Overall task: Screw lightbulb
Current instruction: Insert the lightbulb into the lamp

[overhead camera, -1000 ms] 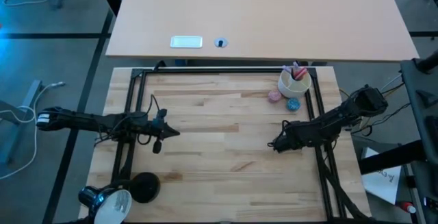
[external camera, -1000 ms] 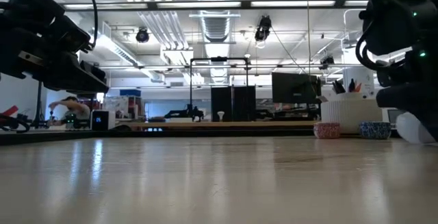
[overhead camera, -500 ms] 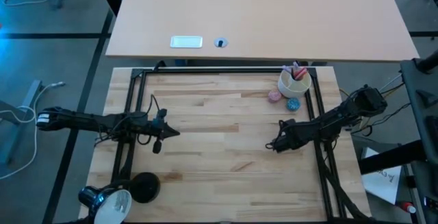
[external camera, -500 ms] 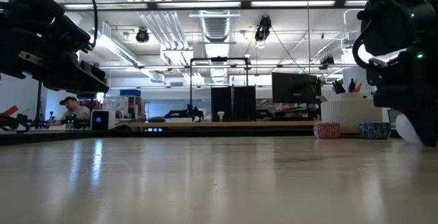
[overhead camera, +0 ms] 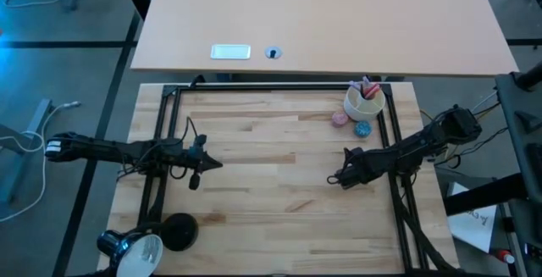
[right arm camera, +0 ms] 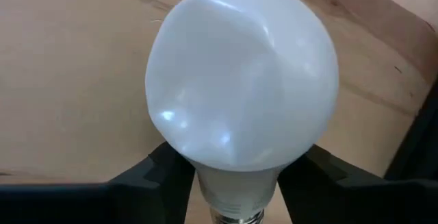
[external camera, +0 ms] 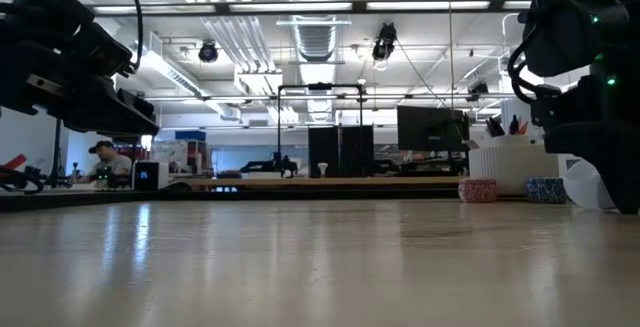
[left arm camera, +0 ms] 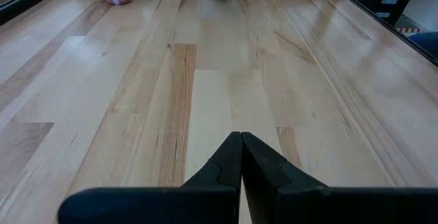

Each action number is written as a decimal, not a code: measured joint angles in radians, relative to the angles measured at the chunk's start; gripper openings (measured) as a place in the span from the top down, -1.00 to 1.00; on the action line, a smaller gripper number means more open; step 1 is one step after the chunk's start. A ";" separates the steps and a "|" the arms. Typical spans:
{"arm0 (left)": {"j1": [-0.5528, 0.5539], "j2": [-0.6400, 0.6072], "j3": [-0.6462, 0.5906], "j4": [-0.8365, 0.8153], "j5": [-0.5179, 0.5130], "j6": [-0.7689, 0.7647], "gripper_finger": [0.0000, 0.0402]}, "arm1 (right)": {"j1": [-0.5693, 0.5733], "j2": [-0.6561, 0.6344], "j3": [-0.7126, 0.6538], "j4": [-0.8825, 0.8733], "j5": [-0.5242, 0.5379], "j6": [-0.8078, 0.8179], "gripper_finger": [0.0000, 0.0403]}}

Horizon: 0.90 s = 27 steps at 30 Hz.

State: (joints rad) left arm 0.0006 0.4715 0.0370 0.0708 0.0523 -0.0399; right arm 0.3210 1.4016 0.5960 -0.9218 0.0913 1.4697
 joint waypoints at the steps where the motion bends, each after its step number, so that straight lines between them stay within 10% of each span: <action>1: 0.000 0.000 0.000 0.000 0.000 0.000 1.00 | 0.000 -0.001 0.002 0.000 0.000 -0.005 0.14; 12: 0.000 0.000 0.000 0.000 0.000 0.000 1.00 | 0.002 -0.006 0.087 0.045 0.003 -0.134 0.18; 20: 0.000 0.000 0.000 0.000 0.000 0.000 1.00 | 0.002 -0.039 0.188 0.075 0.212 -0.291 0.19; 27: 0.000 0.000 0.000 0.000 0.000 0.000 1.00 | 0.008 -0.074 0.158 0.444 0.394 -0.574 0.22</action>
State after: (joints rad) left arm 0.0010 0.4717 0.0369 0.0708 0.0525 -0.0399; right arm 0.3294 1.3281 0.7538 -0.4781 0.4852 0.8962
